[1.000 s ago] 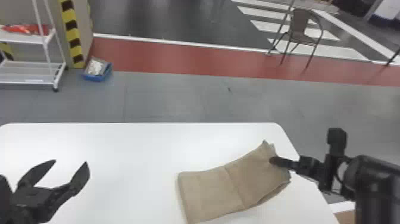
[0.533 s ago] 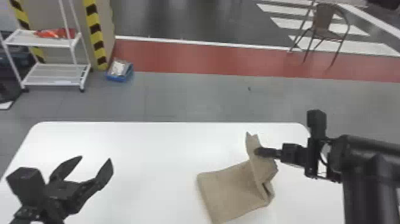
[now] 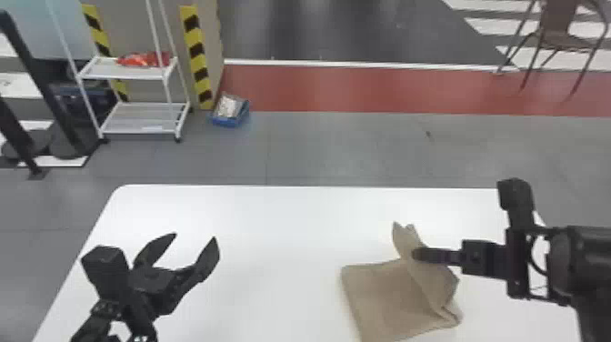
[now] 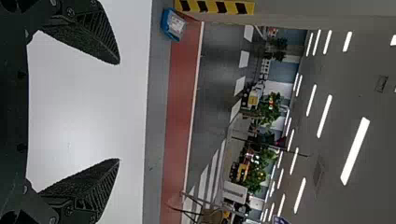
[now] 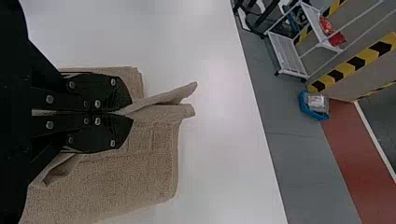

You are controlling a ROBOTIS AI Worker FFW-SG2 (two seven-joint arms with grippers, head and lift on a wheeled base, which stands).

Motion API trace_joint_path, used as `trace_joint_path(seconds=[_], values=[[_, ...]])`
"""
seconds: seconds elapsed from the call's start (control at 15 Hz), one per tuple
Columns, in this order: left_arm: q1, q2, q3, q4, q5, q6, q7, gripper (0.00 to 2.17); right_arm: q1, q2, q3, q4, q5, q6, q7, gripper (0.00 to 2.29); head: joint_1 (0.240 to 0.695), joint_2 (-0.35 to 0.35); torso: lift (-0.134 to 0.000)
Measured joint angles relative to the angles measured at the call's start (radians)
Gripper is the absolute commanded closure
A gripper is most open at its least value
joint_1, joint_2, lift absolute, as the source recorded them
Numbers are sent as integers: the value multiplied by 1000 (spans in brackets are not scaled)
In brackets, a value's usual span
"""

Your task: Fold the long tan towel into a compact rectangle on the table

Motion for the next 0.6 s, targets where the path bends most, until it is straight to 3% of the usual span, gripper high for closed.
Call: trace_joint_path(seconds=[0.6], values=[[8, 0, 9, 1, 4, -2, -3, 151, -1, 2, 153, -41, 146, 110, 12, 1457, 695, -7, 0]])
